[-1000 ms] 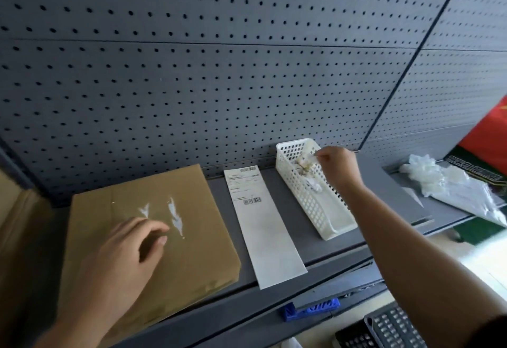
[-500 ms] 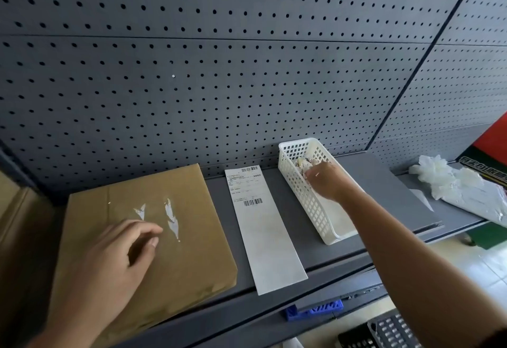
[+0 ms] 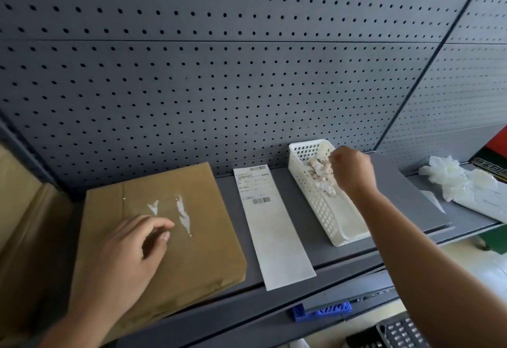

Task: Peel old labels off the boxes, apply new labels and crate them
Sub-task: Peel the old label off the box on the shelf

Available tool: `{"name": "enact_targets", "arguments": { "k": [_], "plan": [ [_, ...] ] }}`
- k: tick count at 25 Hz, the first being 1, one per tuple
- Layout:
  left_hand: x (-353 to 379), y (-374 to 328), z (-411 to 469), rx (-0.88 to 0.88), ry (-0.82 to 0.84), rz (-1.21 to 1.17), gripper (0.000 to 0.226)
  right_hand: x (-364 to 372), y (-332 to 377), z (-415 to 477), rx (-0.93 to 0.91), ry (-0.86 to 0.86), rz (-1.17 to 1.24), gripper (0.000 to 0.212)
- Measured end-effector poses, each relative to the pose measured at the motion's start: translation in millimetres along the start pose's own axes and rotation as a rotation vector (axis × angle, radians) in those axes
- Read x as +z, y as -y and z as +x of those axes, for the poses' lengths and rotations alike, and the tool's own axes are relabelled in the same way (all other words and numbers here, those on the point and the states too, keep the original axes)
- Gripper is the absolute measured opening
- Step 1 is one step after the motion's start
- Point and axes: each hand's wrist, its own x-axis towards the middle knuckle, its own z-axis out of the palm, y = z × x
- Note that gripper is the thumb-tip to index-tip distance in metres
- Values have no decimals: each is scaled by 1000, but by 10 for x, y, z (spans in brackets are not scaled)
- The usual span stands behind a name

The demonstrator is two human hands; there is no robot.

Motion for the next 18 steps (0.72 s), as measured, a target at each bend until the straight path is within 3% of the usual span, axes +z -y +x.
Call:
{"name": "enact_targets", "arguments": {
  "k": [5, 12, 18],
  "plan": [
    [-112, 87, -68, -17, -75, -72, 19, -269, 479, -141, -127, -43, 192, 35],
    [-182, 358, -154, -64, -97, 101, 32, 66, 1823, -1135, -558, 452, 358, 12],
    [-142, 432, -169, -82, -122, 117, 32, 506, 2436, -1395, -702, 609, 291, 2]
  ]
}}
